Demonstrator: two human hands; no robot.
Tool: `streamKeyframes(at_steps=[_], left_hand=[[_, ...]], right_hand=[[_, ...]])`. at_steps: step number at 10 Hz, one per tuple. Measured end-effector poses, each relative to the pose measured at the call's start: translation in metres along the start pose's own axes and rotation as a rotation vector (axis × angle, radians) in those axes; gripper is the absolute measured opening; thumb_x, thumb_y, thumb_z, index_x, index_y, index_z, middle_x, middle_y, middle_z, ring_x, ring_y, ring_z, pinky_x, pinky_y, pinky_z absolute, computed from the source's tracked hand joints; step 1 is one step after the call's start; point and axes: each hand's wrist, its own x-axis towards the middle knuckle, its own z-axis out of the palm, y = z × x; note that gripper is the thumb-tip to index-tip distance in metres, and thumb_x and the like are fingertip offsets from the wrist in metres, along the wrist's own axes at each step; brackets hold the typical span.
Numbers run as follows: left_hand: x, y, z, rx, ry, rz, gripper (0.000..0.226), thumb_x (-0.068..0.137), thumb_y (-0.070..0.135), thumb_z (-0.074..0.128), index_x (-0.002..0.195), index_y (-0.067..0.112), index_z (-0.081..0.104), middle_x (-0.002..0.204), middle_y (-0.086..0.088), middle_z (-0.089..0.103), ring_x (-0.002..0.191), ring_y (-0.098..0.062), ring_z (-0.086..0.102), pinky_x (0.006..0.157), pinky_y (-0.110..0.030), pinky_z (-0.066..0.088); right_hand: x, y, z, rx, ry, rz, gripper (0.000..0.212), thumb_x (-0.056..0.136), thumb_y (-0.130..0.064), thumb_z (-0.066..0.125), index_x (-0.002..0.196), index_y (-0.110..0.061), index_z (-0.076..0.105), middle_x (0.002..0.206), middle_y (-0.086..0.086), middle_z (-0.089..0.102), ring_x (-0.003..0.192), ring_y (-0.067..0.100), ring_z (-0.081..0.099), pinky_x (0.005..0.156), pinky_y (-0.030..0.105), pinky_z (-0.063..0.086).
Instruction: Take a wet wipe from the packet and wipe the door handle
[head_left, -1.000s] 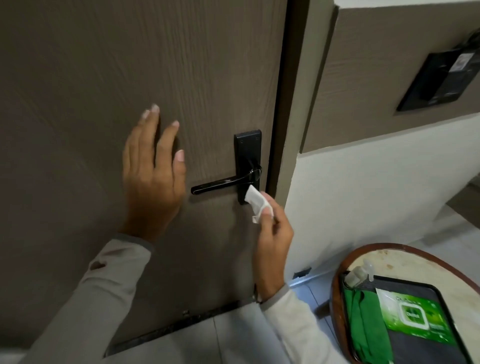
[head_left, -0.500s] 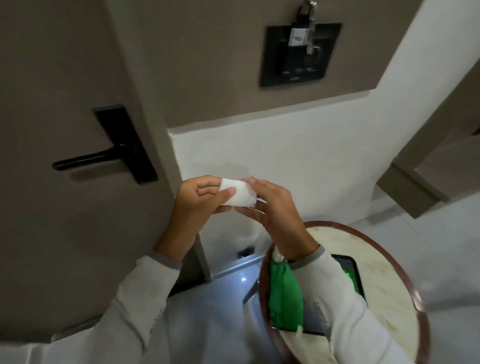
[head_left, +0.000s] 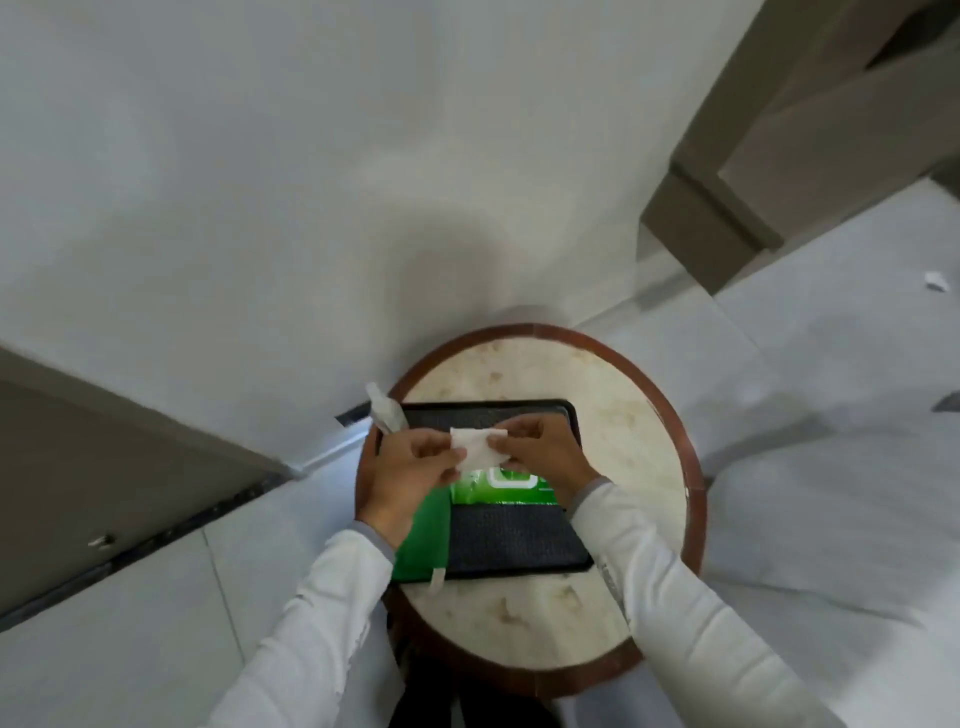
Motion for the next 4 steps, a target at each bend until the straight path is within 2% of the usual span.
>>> streamKeyframes(at_steps=[1,2,3,4], left_hand=[[0.030,-0.082,0.040,0.189,0.058,-0.119,0.017,0.083,-0.009,0.081,0.097,-0.008,0.071,0.085,-0.019,0.071,0.064,-0.024,0.065,0.054,-0.024,0.061],[0.042,-0.123,0.057,0.321,0.075,-0.182,0.018,0.078,-0.005,0.086,0.085,0.005,0.072,0.089,-0.022,0.075,0.071,-0.028,0.070,0.069,-0.039,0.066],[0.050,-0.161,0.067,0.457,0.043,-0.266,0.022,0.077,0.000,0.089,0.081,0.011,0.071,0.097,-0.021,0.077,0.089,-0.034,0.074,0.084,-0.051,0.065],[0.048,-0.170,0.068,0.572,0.012,-0.288,0.022,0.078,0.007,0.090,0.096,0.004,0.076,0.103,-0.020,0.078,0.094,-0.034,0.074,0.087,-0.047,0.064]], right_hand=[[0.033,0.088,-0.014,-0.039,0.087,0.191,0.014,0.085,0.001,0.078,0.094,-0.004,0.068,0.088,0.013,0.066,0.076,0.023,0.066,0.056,0.023,0.056],[0.048,0.134,-0.021,-0.096,0.147,0.288,0.017,0.082,-0.002,0.081,0.088,-0.010,0.067,0.090,0.012,0.068,0.080,0.024,0.066,0.058,0.025,0.056],[0.058,0.177,-0.023,-0.206,0.149,0.407,0.019,0.082,-0.004,0.080,0.098,-0.007,0.069,0.100,0.015,0.067,0.081,0.027,0.066,0.072,0.035,0.062],[0.055,0.186,-0.022,-0.309,0.130,0.425,0.023,0.083,-0.008,0.078,0.102,-0.010,0.065,0.115,0.017,0.065,0.099,0.034,0.067,0.087,0.037,0.059]])
